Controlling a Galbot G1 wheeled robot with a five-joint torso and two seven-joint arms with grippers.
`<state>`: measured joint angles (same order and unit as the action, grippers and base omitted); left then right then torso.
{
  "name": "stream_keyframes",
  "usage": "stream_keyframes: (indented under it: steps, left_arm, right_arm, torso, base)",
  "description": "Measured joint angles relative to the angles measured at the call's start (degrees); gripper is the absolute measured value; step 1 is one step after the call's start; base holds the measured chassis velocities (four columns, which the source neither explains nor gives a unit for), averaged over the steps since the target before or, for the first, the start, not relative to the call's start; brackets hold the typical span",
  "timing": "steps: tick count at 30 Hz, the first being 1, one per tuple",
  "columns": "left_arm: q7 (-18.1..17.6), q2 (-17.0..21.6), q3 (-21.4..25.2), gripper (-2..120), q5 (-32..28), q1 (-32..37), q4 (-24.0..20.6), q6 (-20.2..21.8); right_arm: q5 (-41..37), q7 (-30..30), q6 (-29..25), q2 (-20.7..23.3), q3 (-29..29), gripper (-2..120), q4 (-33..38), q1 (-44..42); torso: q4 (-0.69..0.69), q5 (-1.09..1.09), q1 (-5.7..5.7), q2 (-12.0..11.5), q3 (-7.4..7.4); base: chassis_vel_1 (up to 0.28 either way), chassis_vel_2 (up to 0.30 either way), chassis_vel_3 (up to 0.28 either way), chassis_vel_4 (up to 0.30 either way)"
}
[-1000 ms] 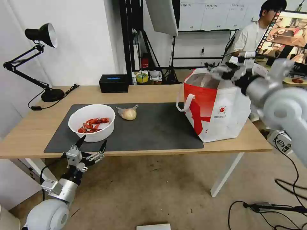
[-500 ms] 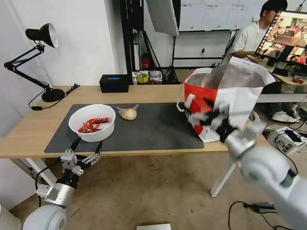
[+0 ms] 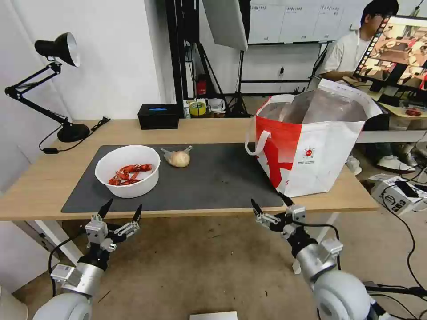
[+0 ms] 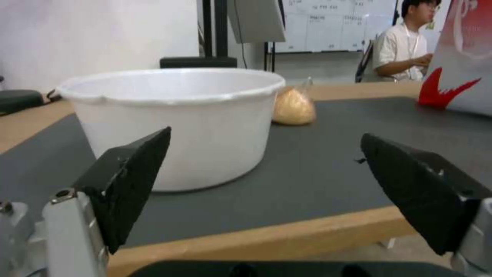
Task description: Pick up the trash from the table and place it into the takeout bag.
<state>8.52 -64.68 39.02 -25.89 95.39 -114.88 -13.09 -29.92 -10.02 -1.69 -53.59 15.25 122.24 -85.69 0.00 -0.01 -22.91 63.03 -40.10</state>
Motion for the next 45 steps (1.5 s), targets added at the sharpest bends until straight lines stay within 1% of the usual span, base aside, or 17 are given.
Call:
stream_keyframes:
  steps: [5, 8, 12, 24, 31, 35, 36, 37, 39, 40, 41, 42, 43, 45]
  left_arm:
    - [0.42, -0.18, 0.37, 100, 0.51, 0.92, 0.02, 0.13]
    - [1.52, -0.44, 1.01, 100, 0.61, 1.74, 0.06, 0.11]
    - [1.68, -0.72, 1.25, 100, 0.71, 2.21, 0.06, 0.0]
    - [1.75, -1.1, 1.49, 100, 0.95, 2.73, 0.07, -0.22]
    - [1.73, -0.84, 1.5, 100, 0.88, 2.02, 0.34, -0.23]
    - [1.6, -0.19, 0.74, 100, 0.72, 0.62, 1.06, -0.23]
    - [1.6, -0.19, 0.74, 100, 0.72, 0.62, 1.06, -0.23]
    - [1.57, 0.02, 0.42, 100, 0.69, 0.23, 1.23, -0.23]
    - [1.52, 0.12, 0.19, 100, 0.63, -0.1, 1.38, -0.23]
    - [1.52, 0.12, 0.19, 100, 0.63, -0.1, 1.38, -0.23]
    - [1.49, 0.15, 0.17, 100, 0.59, -0.22, 1.4, -0.23]
    - [1.47, 0.16, 0.18, 100, 0.54, -0.37, 1.48, -0.22]
    - [1.47, 0.16, 0.18, 100, 0.54, -0.37, 1.48, -0.22]
    - [1.44, 0.12, 0.28, 100, 0.5, -0.57, 1.69, -0.22]
  right_arm:
    - [1.31, -0.14, -0.14, -0.7, 0.0, 100, 0.27, -1.72]
    - [1.83, -0.36, -0.14, -1.23, -0.08, 100, 0.65, -2.73]
    - [1.97, -0.43, -0.14, -1.53, -0.08, 100, 0.69, -3.32]
    - [1.99, -0.68, 0.0, -1.64, -0.04, 100, 0.78, -3.13]
    - [1.15, -0.76, 0.48, -1.2, -0.87, 100, 0.22, -1.2]
    - [-2.14, -1.49, 2.73, 0.25, -2.59, 100, -0.08, 4.16]
    - [-2.14, -1.49, 2.73, 0.25, -2.59, 100, -0.08, 4.16]
    - [-3.01, -1.61, 3.5, 0.69, -3.06, 100, -0.24, 5.89]
    - [-5.08, -1.83, 5.28, 1.87, -4.36, 100, -0.94, 9.93]
    - [-5.08, -1.83, 5.28, 1.87, -4.36, 100, -0.94, 9.93]
    - [-6.65, -1.86, 6.46, 2.77, -5.52, 100, -1.64, 12.85]
    - [-8.49, -1.9, 7.61, 3.72, -7.35, 100, -2.86, 16.82]
    - [-8.49, -1.9, 7.61, 3.72, -7.35, 100, -2.86, 16.82]
    - [-10.6, -1.86, 8.45, 4.48, -10.52, 100, -4.97, 22.43]
  torso:
    - [0.0, 0.0, 0.0, 0.0, 0.0]
    - [0.01, 0.0, 0.0, 0.0, 0.0]
    - [0.0, 0.0, 0.0, 0.0, 0.0]
    - [0.0, 0.01, 0.0, 0.0, 0.0]
    - [0.0, 0.01, 0.0, 0.0, -0.01]
    - [0.01, 0.01, 0.0, -0.01, -0.01]
    - [0.01, 0.01, 0.0, -0.01, -0.01]
    - [-0.02, 0.01, -0.01, -0.01, 0.0]
    - [0.0, 0.01, -0.01, 0.0, -0.01]
    - [0.0, 0.01, -0.01, 0.0, -0.01]
    - [0.01, 0.01, -0.01, -0.01, -0.01]
    - [0.0, 0.0, -0.01, 0.0, -0.01]
    - [0.0, 0.0, -0.01, 0.0, -0.01]
    - [0.01, 0.0, -0.01, -0.01, -0.01]
  base:
    - [0.0, 0.0, 0.0, 0.0]
    - [0.0, 0.0, 0.0, 0.0]
    - [0.0, 0.0, 0.0, 0.0]
    - [0.0, 0.0, 0.0, 0.0]
    - [0.0, 0.0, 0.0, 0.0]
    - [0.0, 0.0, 0.0, 0.0]
    - [0.0, 0.0, 0.0, 0.0]
    - [0.0, 0.0, 0.0, 0.0]
    - [0.0, 0.0, 0.0, 0.0]
    - [0.0, 0.0, 0.0, 0.0]
    - [0.0, 0.0, 0.0, 0.0]
    - [0.0, 0.0, 0.0, 0.0]
    - [0.0, 0.0, 0.0, 0.0]
    - [0.0, 0.0, 0.0, 0.0]
